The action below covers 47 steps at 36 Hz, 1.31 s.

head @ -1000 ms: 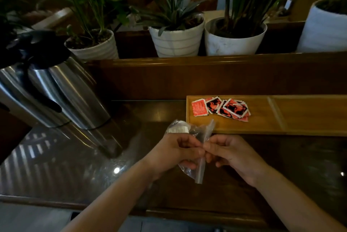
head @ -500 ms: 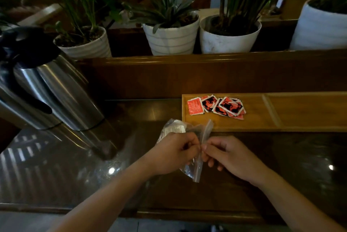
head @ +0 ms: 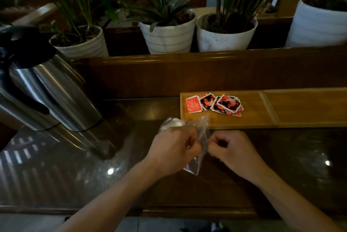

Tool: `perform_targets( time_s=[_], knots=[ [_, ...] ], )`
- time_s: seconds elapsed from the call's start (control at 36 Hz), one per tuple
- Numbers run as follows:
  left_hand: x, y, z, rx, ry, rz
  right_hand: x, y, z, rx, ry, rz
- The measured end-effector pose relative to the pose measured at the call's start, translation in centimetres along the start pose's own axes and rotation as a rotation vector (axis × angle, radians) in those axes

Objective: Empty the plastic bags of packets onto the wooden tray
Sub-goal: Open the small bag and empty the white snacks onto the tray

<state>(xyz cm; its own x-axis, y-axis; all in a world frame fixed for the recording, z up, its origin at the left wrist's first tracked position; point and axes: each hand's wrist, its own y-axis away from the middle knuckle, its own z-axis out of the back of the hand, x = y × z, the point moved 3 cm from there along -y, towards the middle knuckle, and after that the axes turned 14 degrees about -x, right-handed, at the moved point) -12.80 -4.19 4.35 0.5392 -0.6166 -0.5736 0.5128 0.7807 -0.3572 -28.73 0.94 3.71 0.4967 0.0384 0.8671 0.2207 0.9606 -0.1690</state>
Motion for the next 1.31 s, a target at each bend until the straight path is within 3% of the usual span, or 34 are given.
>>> perform_targets(
  time_s=[0.36, 0.64, 0.83, 0.97, 1.11, 1.31],
  knots=[
    [1.6, -1.7, 5.4, -0.037, -0.080, 0.151, 0.8, -1.9, 3.7, 0.007, 0.290, -0.122],
    [0.1, -1.9, 7.4, -0.345, -0.258, 0.117, 1.9, -2.3, 4.0, 0.010, 0.230, -0.120],
    [0.3, -2.6, 7.5, -0.253, -0.023, 0.253, 3.2, -2.2, 3.9, -0.141, 0.296, 0.133],
    [-0.3, -3.3, 6.8, -0.238, 0.048, 0.290, 5.5, -1.0, 2.7, -0.271, 0.357, 0.615],
    [-0.8, -3.9, 6.5, -0.223, 0.089, 0.261, 6.2, -1.2, 1.2, -0.172, 0.586, 0.589],
    [-0.1, -3.5, 6.5, -0.223, 0.140, 0.238, 6.3, -2.7, 1.0, -0.104, 0.593, 0.541]
  ],
)
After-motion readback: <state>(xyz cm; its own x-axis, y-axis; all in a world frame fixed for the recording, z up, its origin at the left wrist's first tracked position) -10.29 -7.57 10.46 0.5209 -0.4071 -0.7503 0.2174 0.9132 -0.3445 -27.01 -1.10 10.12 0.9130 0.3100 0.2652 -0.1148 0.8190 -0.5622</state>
